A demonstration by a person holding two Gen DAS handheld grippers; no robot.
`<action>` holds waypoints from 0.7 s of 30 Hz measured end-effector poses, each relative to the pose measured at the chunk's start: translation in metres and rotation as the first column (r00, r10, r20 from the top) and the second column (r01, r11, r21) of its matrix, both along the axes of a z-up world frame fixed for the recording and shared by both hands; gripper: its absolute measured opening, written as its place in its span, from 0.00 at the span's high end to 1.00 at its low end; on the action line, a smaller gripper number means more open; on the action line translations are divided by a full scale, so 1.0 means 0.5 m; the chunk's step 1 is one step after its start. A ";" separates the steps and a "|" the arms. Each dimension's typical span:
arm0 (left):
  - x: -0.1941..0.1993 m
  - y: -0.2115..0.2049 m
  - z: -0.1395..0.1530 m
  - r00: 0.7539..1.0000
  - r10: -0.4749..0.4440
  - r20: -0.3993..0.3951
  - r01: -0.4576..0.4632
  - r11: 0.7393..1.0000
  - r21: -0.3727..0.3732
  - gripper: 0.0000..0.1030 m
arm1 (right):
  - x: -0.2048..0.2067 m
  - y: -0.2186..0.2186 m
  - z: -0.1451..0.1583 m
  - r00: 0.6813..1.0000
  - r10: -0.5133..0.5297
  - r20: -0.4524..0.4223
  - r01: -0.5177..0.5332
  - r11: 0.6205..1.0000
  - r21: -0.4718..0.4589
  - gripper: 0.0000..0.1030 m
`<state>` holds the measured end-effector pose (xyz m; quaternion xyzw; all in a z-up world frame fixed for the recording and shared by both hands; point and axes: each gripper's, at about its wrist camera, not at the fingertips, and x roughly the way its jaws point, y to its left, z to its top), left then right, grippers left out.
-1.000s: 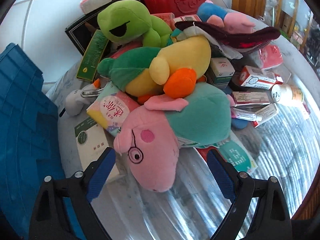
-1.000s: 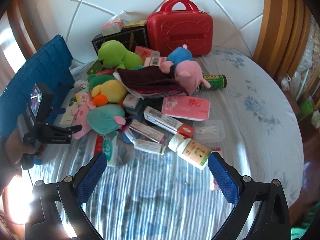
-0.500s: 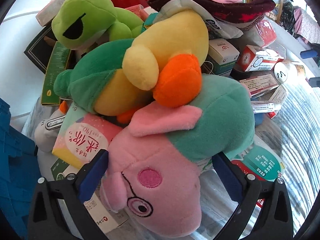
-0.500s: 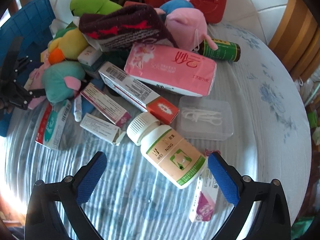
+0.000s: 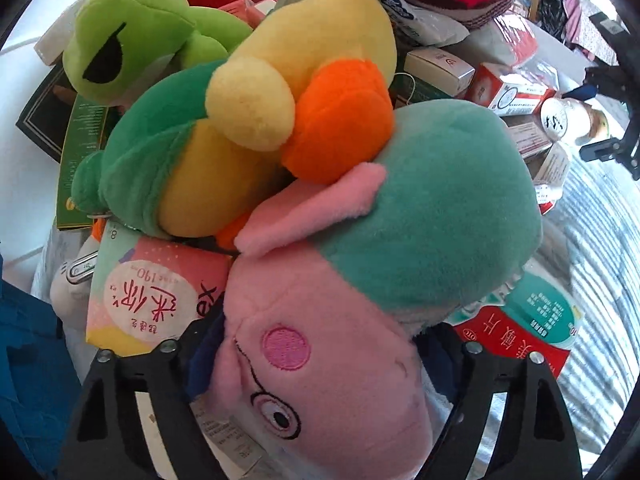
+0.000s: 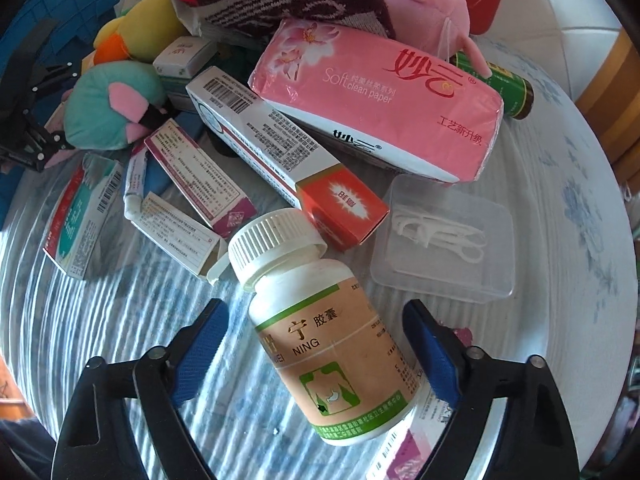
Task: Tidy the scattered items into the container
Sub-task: 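Grasp the pink pig plush with the left tool while the right tool grasps the white WEI NING bottle, then lift the pig plush and WEI NING bottle with both tools toward the crate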
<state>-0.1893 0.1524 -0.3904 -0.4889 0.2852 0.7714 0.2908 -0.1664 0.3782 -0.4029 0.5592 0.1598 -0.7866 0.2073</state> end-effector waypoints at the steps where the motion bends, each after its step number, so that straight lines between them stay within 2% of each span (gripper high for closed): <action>1: 0.006 0.000 0.001 1.000 0.005 -0.003 -0.005 1.000 0.000 0.24 | 0.000 -0.001 -0.006 1.000 0.004 0.005 -0.004 1.000 0.016 0.27; 2: 0.011 -0.001 0.002 1.000 0.011 -0.004 -0.011 1.000 0.003 0.25 | 0.001 -0.001 -0.008 1.000 0.007 0.008 -0.007 1.000 0.023 0.28; 4: 0.020 -0.005 0.007 1.000 0.031 -0.005 -0.030 0.999 0.016 0.27 | 0.003 -0.001 -0.008 1.000 0.009 0.009 -0.010 1.000 0.023 0.37; 7: 0.037 -0.011 0.013 0.998 0.056 0.000 -0.056 0.998 0.033 0.28 | 0.012 -0.003 -0.002 1.000 0.017 0.009 -0.018 1.000 0.019 0.42; 21: 0.123 -0.022 0.034 0.984 0.177 0.018 -0.178 0.981 0.073 0.29 | 0.066 -0.014 0.056 1.000 -0.026 0.010 0.026 0.999 -0.026 0.49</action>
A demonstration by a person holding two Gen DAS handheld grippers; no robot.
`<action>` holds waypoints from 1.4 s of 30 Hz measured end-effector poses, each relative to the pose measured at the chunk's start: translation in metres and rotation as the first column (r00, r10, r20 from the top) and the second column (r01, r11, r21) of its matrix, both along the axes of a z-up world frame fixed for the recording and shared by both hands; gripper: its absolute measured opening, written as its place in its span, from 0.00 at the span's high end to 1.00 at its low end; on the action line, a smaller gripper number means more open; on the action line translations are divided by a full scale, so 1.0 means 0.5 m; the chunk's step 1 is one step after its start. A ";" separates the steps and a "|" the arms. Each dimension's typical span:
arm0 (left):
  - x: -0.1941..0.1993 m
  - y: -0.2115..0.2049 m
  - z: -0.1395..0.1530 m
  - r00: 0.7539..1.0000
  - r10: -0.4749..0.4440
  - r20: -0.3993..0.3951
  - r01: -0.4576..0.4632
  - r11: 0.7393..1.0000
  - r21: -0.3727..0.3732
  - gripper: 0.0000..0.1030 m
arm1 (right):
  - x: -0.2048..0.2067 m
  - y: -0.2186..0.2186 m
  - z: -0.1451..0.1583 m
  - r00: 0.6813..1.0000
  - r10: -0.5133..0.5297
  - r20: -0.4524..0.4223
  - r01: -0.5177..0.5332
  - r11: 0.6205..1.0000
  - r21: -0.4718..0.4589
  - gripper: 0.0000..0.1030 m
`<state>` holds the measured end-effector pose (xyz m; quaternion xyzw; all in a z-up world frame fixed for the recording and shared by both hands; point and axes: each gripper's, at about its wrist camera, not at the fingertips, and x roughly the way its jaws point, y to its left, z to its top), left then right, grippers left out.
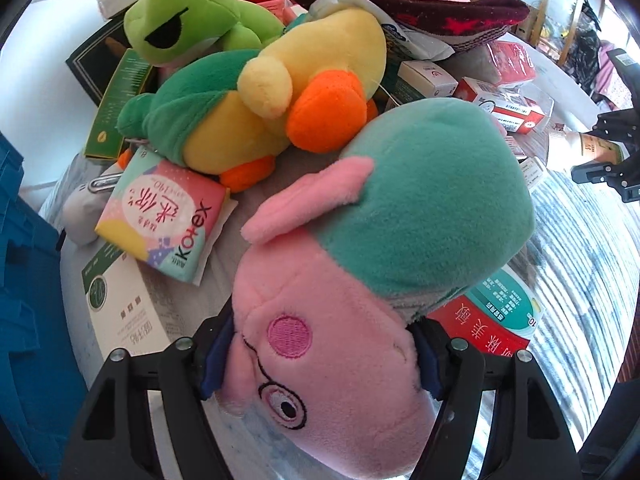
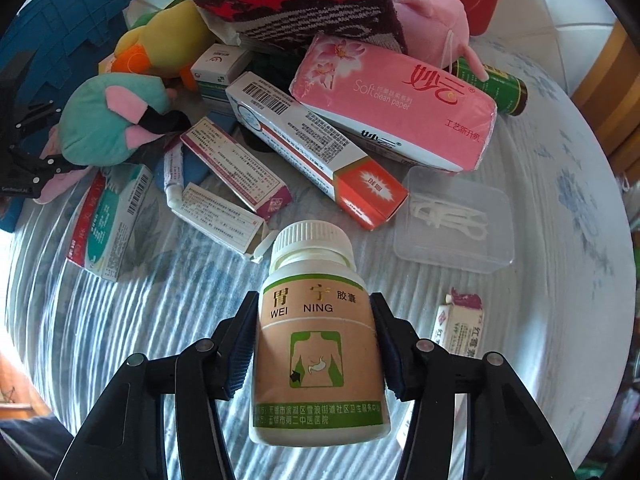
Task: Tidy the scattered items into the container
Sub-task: 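Lift the pig plush and WEI NING bottle with both tools toward the crate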
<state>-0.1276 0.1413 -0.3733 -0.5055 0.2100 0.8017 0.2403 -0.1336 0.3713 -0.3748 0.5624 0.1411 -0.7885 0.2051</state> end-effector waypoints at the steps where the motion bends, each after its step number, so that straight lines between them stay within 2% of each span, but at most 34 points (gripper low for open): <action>1: 0.007 0.000 0.002 1.000 0.009 0.000 -0.009 1.000 0.002 0.30 | 0.004 -0.001 0.002 1.000 -0.002 0.002 0.002 1.000 0.000 0.49; 9: 0.059 -0.006 0.036 0.997 0.075 -0.009 -0.074 0.997 0.016 0.30 | 0.033 0.005 0.040 0.999 -0.042 -0.008 0.042 0.999 -0.026 0.49; 11: 0.049 -0.010 0.058 0.996 0.087 -0.009 -0.087 0.996 0.022 0.30 | 0.040 0.007 0.054 0.999 -0.051 -0.019 0.051 0.998 -0.027 0.49; 18: 0.033 -0.013 0.075 0.991 0.131 -0.015 -0.131 0.991 0.026 0.30 | 0.051 0.024 0.101 0.994 -0.086 -0.068 0.084 0.996 -0.039 0.49; 21: 0.076 -0.028 0.109 0.987 0.158 -0.021 -0.157 0.987 0.036 0.30 | 0.052 0.034 0.129 0.990 -0.114 -0.085 0.110 0.992 -0.055 0.49; 27: 0.076 -0.037 0.163 0.979 0.202 -0.029 -0.199 0.977 0.081 0.30 | 0.083 0.063 0.196 0.976 -0.186 -0.111 0.175 0.979 -0.105 0.49; 36: 0.084 -0.013 0.266 0.980 0.187 -0.070 -0.178 0.977 0.116 0.30 | 0.120 0.085 0.305 0.947 -0.276 -0.164 0.247 0.953 -0.176 0.49; 42: 0.104 -0.001 0.335 0.977 0.193 -0.092 -0.180 0.974 0.138 0.30 | 0.150 0.093 0.383 0.930 -0.298 -0.216 0.255 0.944 -0.208 0.49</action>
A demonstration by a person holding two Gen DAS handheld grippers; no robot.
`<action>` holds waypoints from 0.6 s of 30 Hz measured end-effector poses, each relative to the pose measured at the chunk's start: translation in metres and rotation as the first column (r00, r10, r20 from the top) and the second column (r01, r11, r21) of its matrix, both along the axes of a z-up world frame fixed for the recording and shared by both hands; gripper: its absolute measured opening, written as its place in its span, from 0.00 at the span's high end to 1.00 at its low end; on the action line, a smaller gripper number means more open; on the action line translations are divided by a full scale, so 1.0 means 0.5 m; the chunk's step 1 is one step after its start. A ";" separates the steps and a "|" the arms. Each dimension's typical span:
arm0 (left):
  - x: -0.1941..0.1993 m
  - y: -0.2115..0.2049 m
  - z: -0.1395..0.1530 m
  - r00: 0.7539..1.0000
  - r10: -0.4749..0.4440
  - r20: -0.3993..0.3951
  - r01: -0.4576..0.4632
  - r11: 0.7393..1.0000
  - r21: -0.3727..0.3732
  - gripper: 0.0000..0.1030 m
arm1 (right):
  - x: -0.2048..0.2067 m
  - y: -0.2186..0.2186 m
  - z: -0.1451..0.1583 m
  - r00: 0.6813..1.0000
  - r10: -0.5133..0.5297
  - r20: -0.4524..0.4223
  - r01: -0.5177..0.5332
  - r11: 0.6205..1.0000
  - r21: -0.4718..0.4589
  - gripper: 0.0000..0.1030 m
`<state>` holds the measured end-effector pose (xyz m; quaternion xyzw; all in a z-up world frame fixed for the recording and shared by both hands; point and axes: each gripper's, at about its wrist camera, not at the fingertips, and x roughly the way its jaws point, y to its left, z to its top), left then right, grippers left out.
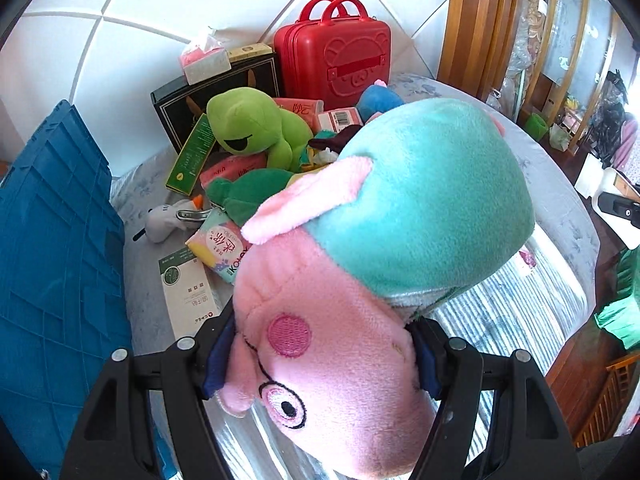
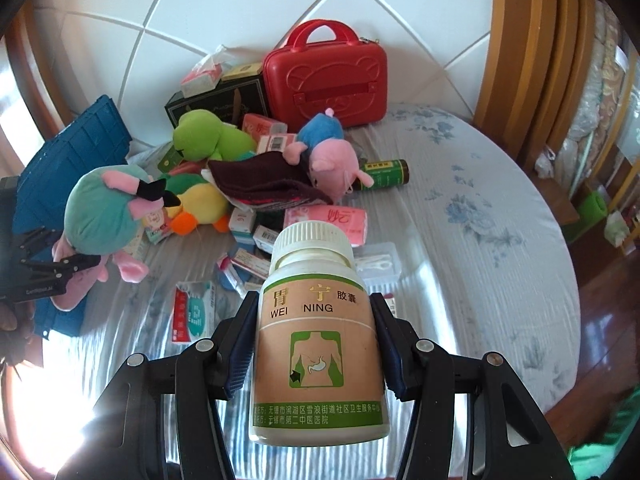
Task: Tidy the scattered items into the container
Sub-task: 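Lift the pig plush and WEI NING bottle with both tools toward the crate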
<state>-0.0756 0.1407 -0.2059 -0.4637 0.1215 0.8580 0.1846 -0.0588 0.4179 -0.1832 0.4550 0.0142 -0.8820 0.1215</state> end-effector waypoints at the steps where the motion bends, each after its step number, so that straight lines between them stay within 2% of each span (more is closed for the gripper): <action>1: 0.004 0.000 0.011 1.000 0.004 -0.005 -0.004 1.000 0.010 0.30 | 0.005 0.001 0.013 1.000 -0.005 -0.008 0.005 1.000 -0.003 0.49; 8: 0.042 0.010 0.098 0.997 0.055 -0.046 -0.053 0.998 0.047 0.30 | 0.039 0.001 0.092 0.998 -0.034 -0.060 0.031 0.999 -0.045 0.49; 12: 0.067 0.009 0.148 0.993 0.108 -0.047 -0.103 0.989 0.105 0.30 | 0.057 -0.005 0.130 0.995 -0.032 -0.094 0.027 0.998 -0.060 0.49; 18: 0.105 0.023 0.203 0.991 0.112 -0.077 -0.102 0.988 0.114 0.30 | 0.083 -0.009 0.170 0.989 -0.035 -0.141 0.026 0.998 -0.063 0.49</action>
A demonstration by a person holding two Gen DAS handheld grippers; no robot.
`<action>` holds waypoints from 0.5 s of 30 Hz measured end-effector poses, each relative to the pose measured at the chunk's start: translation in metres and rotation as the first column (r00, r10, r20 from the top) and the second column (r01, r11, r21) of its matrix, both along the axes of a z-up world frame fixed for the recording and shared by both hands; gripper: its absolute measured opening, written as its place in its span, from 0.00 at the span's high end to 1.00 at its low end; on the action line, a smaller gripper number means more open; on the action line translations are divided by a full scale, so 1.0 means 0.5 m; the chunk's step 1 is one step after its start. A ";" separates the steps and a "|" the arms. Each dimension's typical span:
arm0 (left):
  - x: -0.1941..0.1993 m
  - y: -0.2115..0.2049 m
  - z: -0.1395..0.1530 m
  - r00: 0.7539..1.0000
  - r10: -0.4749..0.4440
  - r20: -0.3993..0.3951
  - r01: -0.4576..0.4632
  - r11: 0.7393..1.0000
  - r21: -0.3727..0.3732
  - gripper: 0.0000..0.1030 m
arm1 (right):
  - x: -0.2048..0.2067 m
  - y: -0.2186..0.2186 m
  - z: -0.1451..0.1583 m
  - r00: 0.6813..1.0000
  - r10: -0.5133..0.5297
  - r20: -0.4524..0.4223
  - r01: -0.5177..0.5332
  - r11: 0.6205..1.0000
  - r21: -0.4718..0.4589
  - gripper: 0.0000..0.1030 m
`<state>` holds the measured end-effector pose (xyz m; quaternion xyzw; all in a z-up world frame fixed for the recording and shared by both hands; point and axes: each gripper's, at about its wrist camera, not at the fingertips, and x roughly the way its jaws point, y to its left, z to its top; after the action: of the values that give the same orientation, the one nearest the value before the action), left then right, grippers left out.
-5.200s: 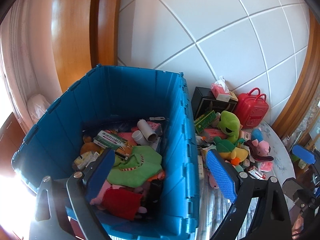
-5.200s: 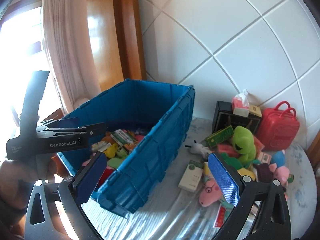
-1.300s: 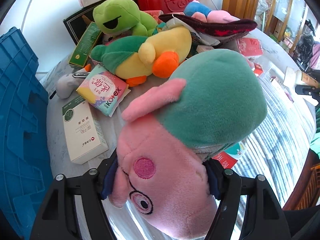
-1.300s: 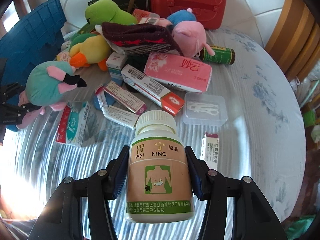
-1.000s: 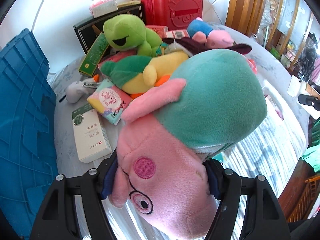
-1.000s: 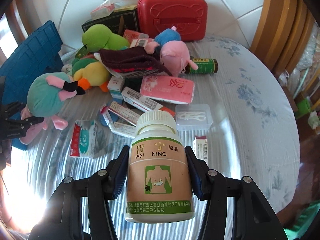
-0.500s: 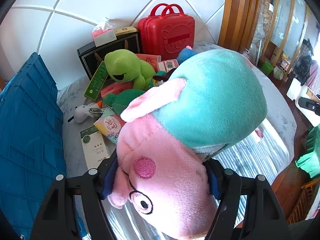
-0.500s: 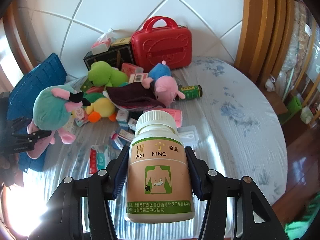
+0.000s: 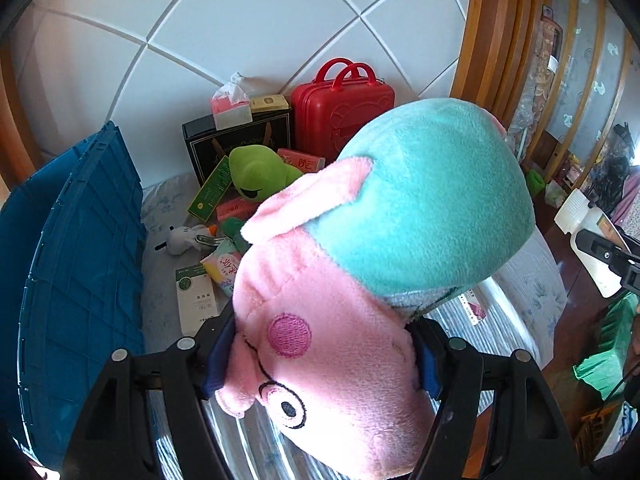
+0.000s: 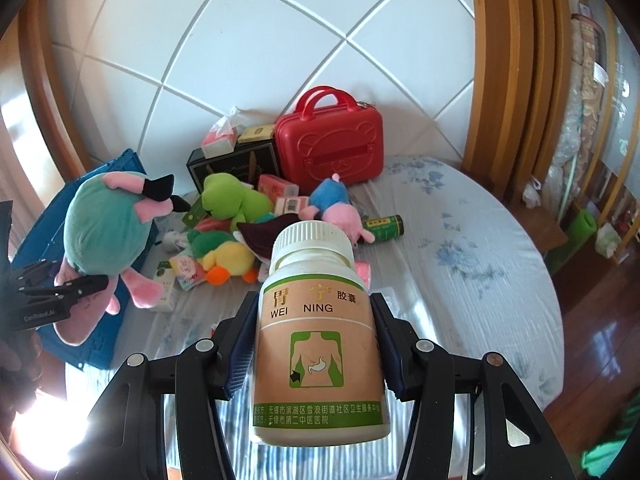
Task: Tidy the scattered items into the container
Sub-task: 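Lift the pig plush and WEI NING bottle with both tools toward the crate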
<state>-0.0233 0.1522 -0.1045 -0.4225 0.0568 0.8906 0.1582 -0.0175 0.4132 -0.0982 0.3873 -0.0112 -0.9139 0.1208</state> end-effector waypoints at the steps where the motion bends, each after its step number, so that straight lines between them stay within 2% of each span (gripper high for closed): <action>1: 0.005 0.002 0.007 1.000 -0.003 -0.005 0.003 1.000 -0.002 0.30 | 0.004 0.000 0.003 1.000 -0.003 -0.003 0.003 1.000 -0.002 0.49; 15: 0.048 -0.021 0.069 0.997 -0.003 -0.080 0.002 1.000 -0.012 0.30 | 0.032 -0.002 0.039 0.999 -0.034 -0.033 0.033 0.999 -0.026 0.49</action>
<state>0.0008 0.1417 -0.0700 -0.3876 0.0690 0.9062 0.1543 -0.0016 0.4123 -0.0789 0.3702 -0.0276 -0.9219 0.1106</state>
